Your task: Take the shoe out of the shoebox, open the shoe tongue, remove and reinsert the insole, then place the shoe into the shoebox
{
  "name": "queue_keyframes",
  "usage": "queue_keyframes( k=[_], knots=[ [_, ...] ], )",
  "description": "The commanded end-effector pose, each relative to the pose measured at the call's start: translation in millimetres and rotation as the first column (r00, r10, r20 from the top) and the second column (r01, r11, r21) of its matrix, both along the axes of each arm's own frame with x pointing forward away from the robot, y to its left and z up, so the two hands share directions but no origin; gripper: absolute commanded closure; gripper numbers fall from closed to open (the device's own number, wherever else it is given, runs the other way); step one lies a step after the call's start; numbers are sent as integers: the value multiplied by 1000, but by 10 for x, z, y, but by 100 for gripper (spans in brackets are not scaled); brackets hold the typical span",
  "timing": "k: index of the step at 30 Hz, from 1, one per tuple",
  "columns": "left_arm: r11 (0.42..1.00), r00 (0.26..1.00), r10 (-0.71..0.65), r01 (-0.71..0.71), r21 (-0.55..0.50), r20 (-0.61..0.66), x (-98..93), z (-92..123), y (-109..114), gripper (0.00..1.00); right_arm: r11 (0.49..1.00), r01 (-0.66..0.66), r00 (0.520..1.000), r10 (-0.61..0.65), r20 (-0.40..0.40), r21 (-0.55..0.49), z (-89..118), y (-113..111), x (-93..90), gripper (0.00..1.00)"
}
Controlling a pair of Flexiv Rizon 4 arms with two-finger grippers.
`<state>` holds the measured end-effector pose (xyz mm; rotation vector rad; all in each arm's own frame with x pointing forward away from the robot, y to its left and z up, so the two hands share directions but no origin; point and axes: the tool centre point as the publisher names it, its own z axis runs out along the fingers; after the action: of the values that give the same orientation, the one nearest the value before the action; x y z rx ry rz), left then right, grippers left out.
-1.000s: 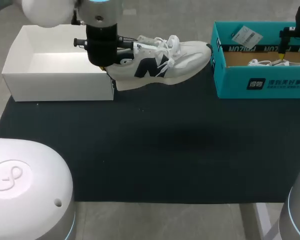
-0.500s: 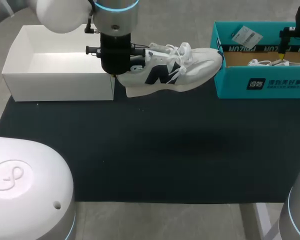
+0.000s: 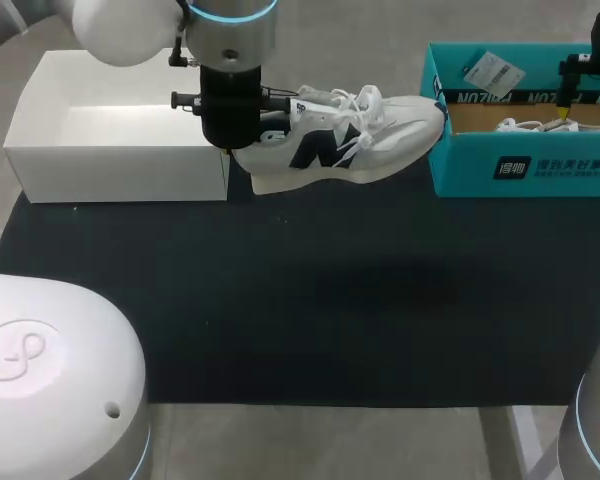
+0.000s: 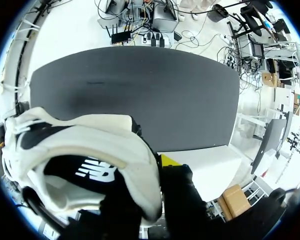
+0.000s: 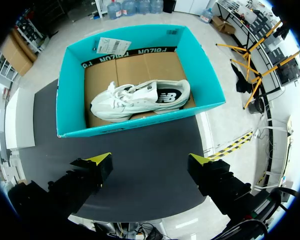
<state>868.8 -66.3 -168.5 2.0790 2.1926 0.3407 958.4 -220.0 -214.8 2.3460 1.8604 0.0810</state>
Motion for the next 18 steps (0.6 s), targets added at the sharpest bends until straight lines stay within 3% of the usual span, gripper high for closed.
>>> queue_keyframes(
  k=[1, 9, 18],
  knots=[
    [999, 1000, 13, -13, 37, 9, -40, -8, -65, 100, 1000, 1, 1000, -1, 2, 0, -2, 1, -7, 0],
    [989, 996, 53, -62, 136, 70, -172, -32, -287, 100, 1000, 1, 1000, -1, 2, 0, -2, 1, -7, 0],
    [976, 999, 48, -52, 212, 24, -349, -456, -378, 100, 1000, 1, 1000, -1, 2, 0, -2, 1, -7, 0]
  ],
)
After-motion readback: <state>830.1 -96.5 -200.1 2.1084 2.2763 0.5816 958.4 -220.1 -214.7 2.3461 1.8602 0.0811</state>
